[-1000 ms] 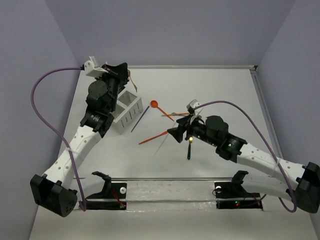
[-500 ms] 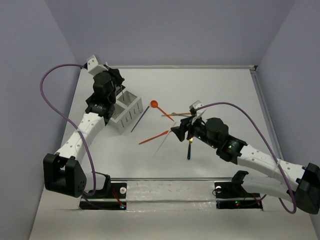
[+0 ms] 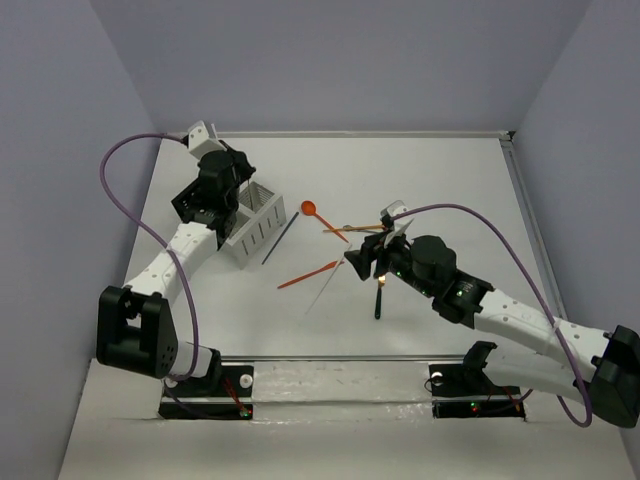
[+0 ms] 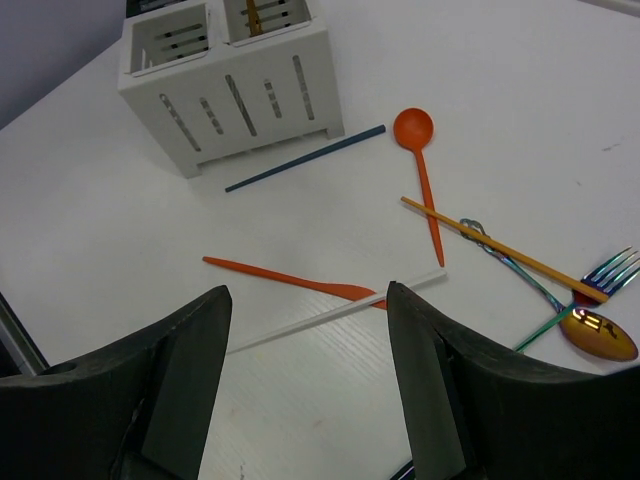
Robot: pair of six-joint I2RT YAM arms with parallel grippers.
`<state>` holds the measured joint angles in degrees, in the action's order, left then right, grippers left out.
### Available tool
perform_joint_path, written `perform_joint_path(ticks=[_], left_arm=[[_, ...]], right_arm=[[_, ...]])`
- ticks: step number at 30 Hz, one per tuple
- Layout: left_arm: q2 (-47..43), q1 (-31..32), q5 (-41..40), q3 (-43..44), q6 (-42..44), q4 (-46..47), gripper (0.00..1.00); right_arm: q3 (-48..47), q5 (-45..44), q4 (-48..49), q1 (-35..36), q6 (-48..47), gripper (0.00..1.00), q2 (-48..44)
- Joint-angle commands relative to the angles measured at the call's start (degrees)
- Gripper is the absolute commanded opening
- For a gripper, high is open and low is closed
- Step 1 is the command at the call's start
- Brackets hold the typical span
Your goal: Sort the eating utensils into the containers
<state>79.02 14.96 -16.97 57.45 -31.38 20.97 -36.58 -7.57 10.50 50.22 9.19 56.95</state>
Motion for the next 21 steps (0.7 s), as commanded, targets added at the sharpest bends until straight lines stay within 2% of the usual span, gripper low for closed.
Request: perform_joint_path(ticks=[1,3,4,8,10,17,21], left_arm=[[-0.3,0.1,-1.0,-0.6,-0.4,5.5,0.28],[-0.6,0.1,-0.6,-0.6,-0.2,5.5,0.40],[-1.1,0.1,-0.4,-0.3,-0.1,5.5,0.53],[-3.3,0.1,1.0,0.9,-0.4,5.1,0.76],[-4.8,0.1,2.0,1.3,-0.8,5.0,0.82],[-11.0,1.2,8.6,2.3,-3.6,3.3,0.86],[-16.3,4.7,15.6,-0.7,-5.4,2.1,0.86]], right_arm=[[0.0,-2.1,1.3,0.1,-0.8,0.69,0.0],[0.0,-3.1,1.3,0.1,-0.8,0.69,0.2],[0.0,-3.3,1.1,0.1,-0.7,0.69,0.2],[-0.3,-6.0,0.5,0.1,0.1,0.67,0.9],[-0.5,-7.7,0.0,0.1,0.7,0.66,1.2],[-2.0,-14.4,-3.4,0.1,3.4,0.61,3.0],[-4.8,-19.7,-7.7,0.1,5.5,0.57,5.9]])
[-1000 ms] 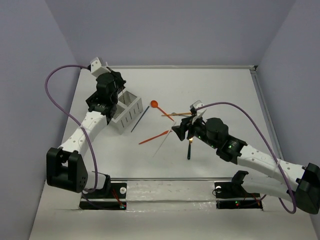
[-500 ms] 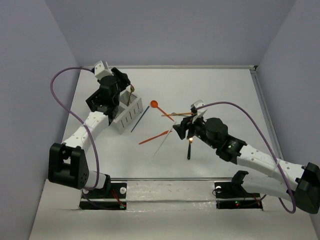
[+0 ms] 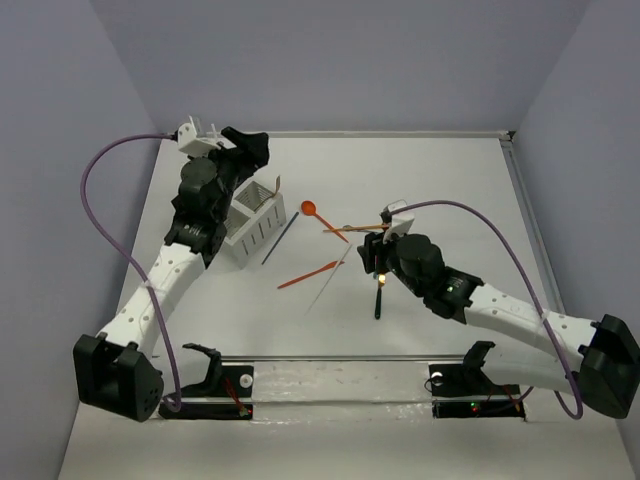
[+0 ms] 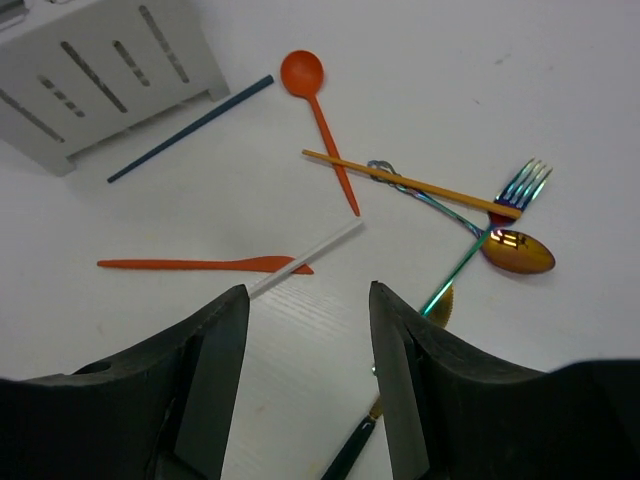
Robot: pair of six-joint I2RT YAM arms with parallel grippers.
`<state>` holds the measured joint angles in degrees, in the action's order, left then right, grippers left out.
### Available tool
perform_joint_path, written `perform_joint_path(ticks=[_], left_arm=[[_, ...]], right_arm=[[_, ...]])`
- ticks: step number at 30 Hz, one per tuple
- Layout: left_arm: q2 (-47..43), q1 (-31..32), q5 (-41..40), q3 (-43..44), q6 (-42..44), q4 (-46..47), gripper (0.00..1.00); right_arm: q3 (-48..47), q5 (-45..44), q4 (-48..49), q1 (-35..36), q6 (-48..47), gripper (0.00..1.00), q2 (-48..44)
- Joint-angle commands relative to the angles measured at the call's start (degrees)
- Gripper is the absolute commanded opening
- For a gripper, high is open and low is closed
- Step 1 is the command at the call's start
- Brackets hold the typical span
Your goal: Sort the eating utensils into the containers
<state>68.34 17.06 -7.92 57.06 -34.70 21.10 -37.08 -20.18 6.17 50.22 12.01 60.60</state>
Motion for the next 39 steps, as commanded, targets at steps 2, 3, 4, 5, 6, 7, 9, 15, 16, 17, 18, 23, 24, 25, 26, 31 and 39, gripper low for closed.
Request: perform_joint_path(ticks=[2,3,4,5,6,7,9,15,16,17,18,23,24,25,26,31,39], left_arm=[[-9.1,3.8,10.8,-1.9,-2.1,0.4,0.86],[-10.1,4.4,11.9,-3.4,-1.7,-0.4,0.86],[-12.2,5.5,12.8,-4.2,-1.3,-1.4,0.86],[-13.1,5.5,14.7,-4.8,-0.8,-3.5,0.86],[-14.0,6.1,15.7,-6.3,0.0,-4.6,0.86],[-15.6,6.1,17.1,-7.0,0.6,-5.6,0.86],[-16.8,6.1,20.7,-8.2,2.2,-9.3,0.86],[-18.3,6.7,28.9,-9.5,12.0,-19.6,0.86],[-18.5,6.7,29.4,-9.8,13.3,-20.5,0.86],[-18.8,6.7,29.4,-10.2,14.5,-21.0,0.87],[-19.2,6.7,28.9,-11.3,16.4,-21.0,0.87],[-22.3,6.7,27.8,-13.3,18.1,-23.0,0.88],[-22.9,6.7,27.4,-13.5,18.2,-22.5,0.88],[-23.5,6.7,27.3,-13.5,18.2,-22.5,0.89],[-24.3,6.7,27.3,-13.6,18.2,-22.4,0.89],[-25.1,6.7,27.8,-13.7,18.0,-22.4,0.89],[-25.2,6.7,27.6,-13.7,18.1,-22.8,0.89]], right_arm=[[-5.7,-9.9,-7.4,0.1,4.7,0.56,4.3],[-6.3,-10.7,-9.1,0.1,5.1,0.55,5.0],[-7.3,-11.5,-11.8,-0.4,6.6,0.52,5.6],[-7.6,-12.3,-12.9,-0.9,7.4,0.50,6.4],[-7.7,-12.2,-14.0,-0.9,8.0,0.48,6.6],[-7.7,-12.0,-15.6,-1.8,9.3,0.47,6.8],[-7.3,-11.2,-16.5,-2.6,10.3,0.46,7.3],[-6.9,-10.7,-18.9,-5.2,14.0,0.43,11.3],[-6.9,-10.8,-19.1,-5.2,14.4,0.43,12.1],[-6.9,-10.7,-19.9,-5.8,15.3,0.42,13.5],[-6.7,-10.6,-20.2,-5.8,15.8,0.42,14.1],[-4.6,-7.7,-22.9,-5.8,19.9,0.42,16.0],[-4.1,-6.2,-23.2,-5.8,20.5,0.42,15.9],[-3.7,-5.2,-23.4,-5.8,21.0,0.42,15.7],[-2.8,-3.7,-23.4,-5.8,21.6,0.42,15.4],[-1.3,2.4,-23.0,-5.3,22.5,0.43,14.0],[-1.4,3.2,-24.6,-3.1,25.1,0.45,18.0]])
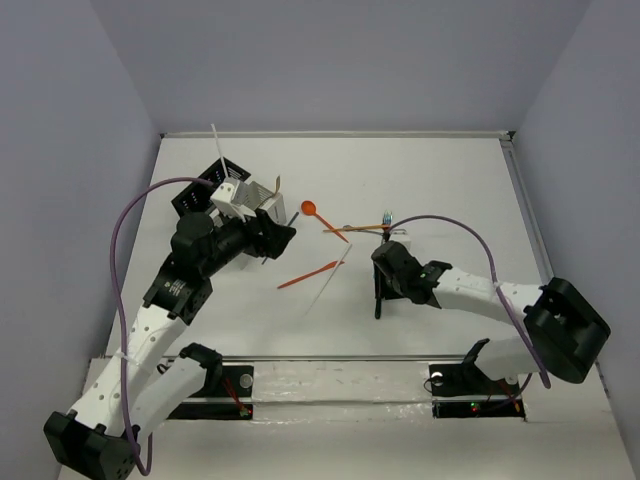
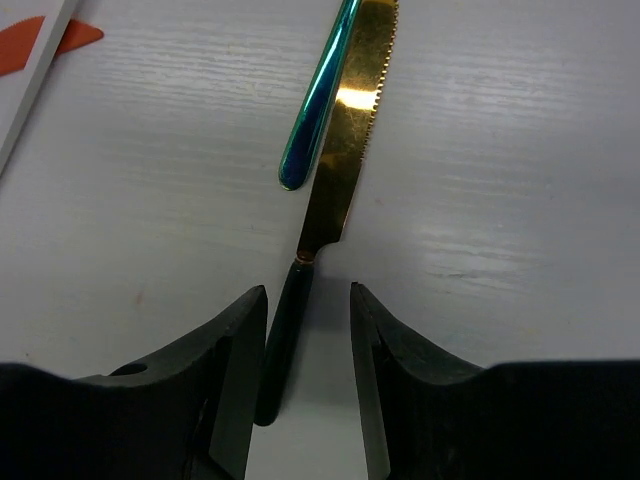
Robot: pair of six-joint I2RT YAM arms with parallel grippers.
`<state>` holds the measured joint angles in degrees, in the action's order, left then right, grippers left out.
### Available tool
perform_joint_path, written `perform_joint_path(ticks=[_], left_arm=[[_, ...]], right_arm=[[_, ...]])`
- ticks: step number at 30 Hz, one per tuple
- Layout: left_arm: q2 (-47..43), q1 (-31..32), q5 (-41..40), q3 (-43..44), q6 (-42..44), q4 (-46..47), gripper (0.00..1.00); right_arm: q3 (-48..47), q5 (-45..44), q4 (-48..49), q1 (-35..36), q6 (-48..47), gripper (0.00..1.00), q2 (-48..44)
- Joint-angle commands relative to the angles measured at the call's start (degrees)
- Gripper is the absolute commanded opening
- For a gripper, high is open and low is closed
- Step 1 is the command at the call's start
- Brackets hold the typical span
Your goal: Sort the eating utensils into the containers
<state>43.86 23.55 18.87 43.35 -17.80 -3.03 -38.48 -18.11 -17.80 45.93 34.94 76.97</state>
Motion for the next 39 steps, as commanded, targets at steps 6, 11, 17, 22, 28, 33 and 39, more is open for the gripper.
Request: perform_joint_path(ticks=[6,11,17,22,28,33,39], left_arm=[[-0.4,0.2,0.9,0.0,1.1,1.3,0.89],[0.4,0.2,2.0,-0.1,0.8,1.5,0.89],[1.1,0.2,3.3,-0.1,0.6,1.7,0.89],[1.5,0.2,5.3,-0.4,0.1,2.5,0.89],[3.4,0.2,12.7,-1.2,-2.2,5.5,0.89],[4.1,0.2,15.4,-2.3,-6.3,9.1,0.77],[6.9,0.9,17.3,-6.0,-15.0,15.8,0.72]], right_arm=[[-1.9,-2.4,-2.4,1.2,3.3,0.37,6.3],[-2.0,-3.8,-4.4,1.2,5.1,0.31,5.5],[-1.5,-3.6,-5.7,1.2,5.2,0.21,4.0],[-1.7,-4.8,-8.2,1.2,5.5,0.09,0.8],[-4.3,-7.3,-12.3,1.2,4.4,0.07,-5.6],[-3.8,-5.7,-9.7,2.2,2.2,0.07,-12.0],[-2.4,-1.4,0.7,4.3,-2.0,0.07,-15.8]])
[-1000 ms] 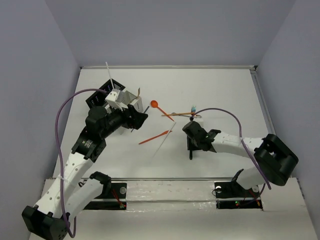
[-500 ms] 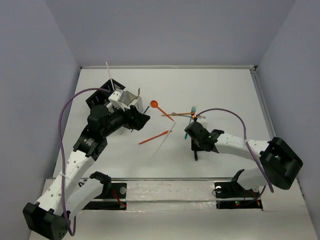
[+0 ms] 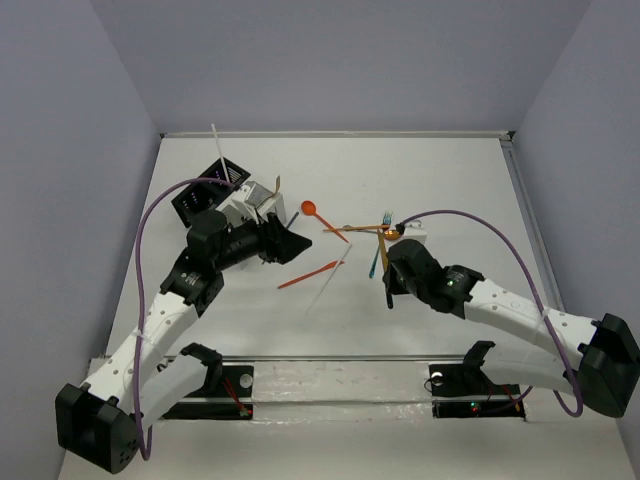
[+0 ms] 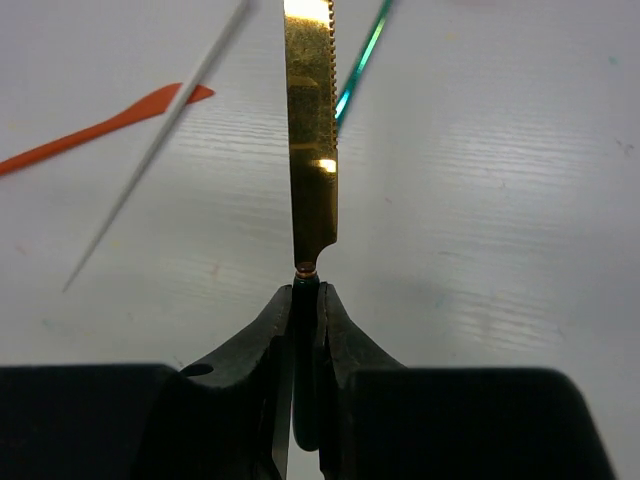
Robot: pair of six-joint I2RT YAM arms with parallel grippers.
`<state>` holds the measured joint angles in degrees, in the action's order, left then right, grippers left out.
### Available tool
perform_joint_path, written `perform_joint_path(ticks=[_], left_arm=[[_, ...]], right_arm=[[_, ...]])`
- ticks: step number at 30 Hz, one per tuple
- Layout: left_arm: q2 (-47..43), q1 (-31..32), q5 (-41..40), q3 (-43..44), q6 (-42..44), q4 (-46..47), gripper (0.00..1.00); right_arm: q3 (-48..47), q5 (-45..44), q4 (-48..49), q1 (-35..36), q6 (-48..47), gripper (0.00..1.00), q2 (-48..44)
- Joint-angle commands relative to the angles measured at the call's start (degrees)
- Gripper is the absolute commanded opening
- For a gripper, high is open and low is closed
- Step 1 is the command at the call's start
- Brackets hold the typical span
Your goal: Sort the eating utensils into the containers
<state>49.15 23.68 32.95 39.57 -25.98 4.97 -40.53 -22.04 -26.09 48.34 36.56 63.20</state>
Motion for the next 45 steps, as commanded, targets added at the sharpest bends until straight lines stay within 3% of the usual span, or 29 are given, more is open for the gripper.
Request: perform_joint_path(ticks=[1,5,9,12,25,28,31,32,34,39,40,43,45], left_arm=[[2.1,1.6,2.7,-3.6,-7.8,8.8,0.72],[4.1,7.4,-3.0,-7.0,-13.1,16.0,0.68],[6.2,11.6,-7.5,-8.3,-14.8,19.7,0.68],[8.9,13.0,-11.7,-7.6,-14.5,20.9,0.68],[22.6,14.6,-16.2,-4.0,-13.7,27.3,0.66],[25.0,15.3,-16.5,-2.7,-13.2,27.9,0.58],[26.6,15.8,-16.8,-2.0,-13.2,28.3,0.38],[27.2,16.3,-17.0,-1.9,-13.2,28.4,0.23],[27.2,16.3,-17.7,-1.7,-13.2,28.1,0.06],[24.7,16.3,-19.1,-1.5,-12.8,26.2,0.06],[24.1,16.3,-19.7,-1.5,-12.7,25.9,0.06],[20.9,16.3,-22.2,-1.3,-12.4,23.9,0.06],[19.8,16.3,-24.7,-0.9,-11.6,21.5,0.06]], right_arm=[[-0.2,3.2,10.5,2.5,-4.1,0.07,-2.3],[-0.2,8.0,20.7,4.2,-7.1,0.07,-0.8],[-2.8,8.3,22.3,5.5,-8.0,0.07,2.2],[-4.0,7.7,22.9,7.6,-8.6,0.07,3.8],[-3.7,8.8,25.1,9.9,-8.6,0.07,3.8],[-3.5,8.7,25.2,10.5,-8.5,0.07,4.1],[-3.1,8.5,25.5,10.5,-8.4,0.07,4.0],[-3.1,8.4,25.5,10.5,-8.4,0.07,4.1],[-2.9,8.3,25.5,10.5,-8.5,0.07,4.0],[-2.4,7.4,25.1,10.5,-8.3,0.08,3.2],[-2.1,7.4,25.2,10.5,-8.3,0.10,2.9],[-1.0,7.6,25.5,10.5,-8.3,0.40,0.6],[-0.4,7.9,25.5,10.5,-8.4,0.50,-2.2]])
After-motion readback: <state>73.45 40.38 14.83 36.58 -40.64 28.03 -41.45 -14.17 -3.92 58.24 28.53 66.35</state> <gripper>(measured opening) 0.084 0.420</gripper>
